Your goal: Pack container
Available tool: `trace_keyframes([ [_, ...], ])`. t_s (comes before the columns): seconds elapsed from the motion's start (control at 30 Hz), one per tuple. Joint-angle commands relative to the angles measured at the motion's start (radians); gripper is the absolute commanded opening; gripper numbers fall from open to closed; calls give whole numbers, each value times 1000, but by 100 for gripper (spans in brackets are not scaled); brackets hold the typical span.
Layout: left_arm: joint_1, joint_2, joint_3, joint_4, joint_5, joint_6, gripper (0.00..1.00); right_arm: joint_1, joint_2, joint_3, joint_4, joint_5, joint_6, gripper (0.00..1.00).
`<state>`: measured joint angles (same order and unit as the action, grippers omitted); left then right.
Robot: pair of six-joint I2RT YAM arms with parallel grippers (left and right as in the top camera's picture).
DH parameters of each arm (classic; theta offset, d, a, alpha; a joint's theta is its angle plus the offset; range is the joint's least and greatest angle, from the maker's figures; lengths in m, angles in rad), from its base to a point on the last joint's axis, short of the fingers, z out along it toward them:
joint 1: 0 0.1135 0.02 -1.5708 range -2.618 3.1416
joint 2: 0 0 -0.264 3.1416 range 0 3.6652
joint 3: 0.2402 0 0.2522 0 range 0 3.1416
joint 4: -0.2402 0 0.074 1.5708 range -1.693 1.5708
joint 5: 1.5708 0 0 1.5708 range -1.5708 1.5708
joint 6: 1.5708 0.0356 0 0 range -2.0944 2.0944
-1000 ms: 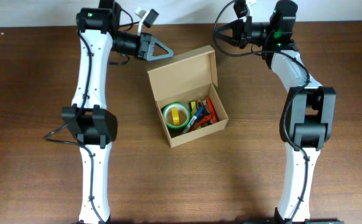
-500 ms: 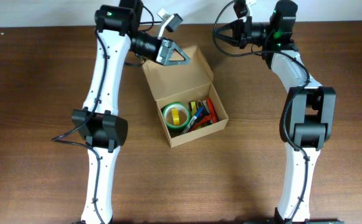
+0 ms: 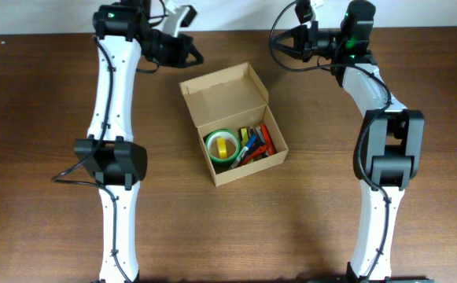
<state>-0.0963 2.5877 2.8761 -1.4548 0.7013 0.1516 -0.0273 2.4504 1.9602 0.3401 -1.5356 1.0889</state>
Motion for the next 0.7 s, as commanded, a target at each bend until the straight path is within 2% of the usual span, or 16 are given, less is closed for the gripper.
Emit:
trace_keyframes([
  [0.0, 16, -33, 16, 27, -107, -91, 4, -23, 15, 1, -44, -13, -30, 4],
  [0.17, 35, -19, 8, 25, -187, -111, 5, -32, 32, 2, -81, -13, -25, 4],
  [0.37, 44, -16, 3, 31, -213, -111, 5, -11, -39, 47, 47, -5, 61, 4],
  [0.57, 60, -16, 3, 23, -212, -114, 4, -13, -68, 289, 270, 6, 185, 4],
  [0.67, 63, -16, 3, 23, -212, -114, 4, -14, -68, 447, 258, 6, 185, 4],
])
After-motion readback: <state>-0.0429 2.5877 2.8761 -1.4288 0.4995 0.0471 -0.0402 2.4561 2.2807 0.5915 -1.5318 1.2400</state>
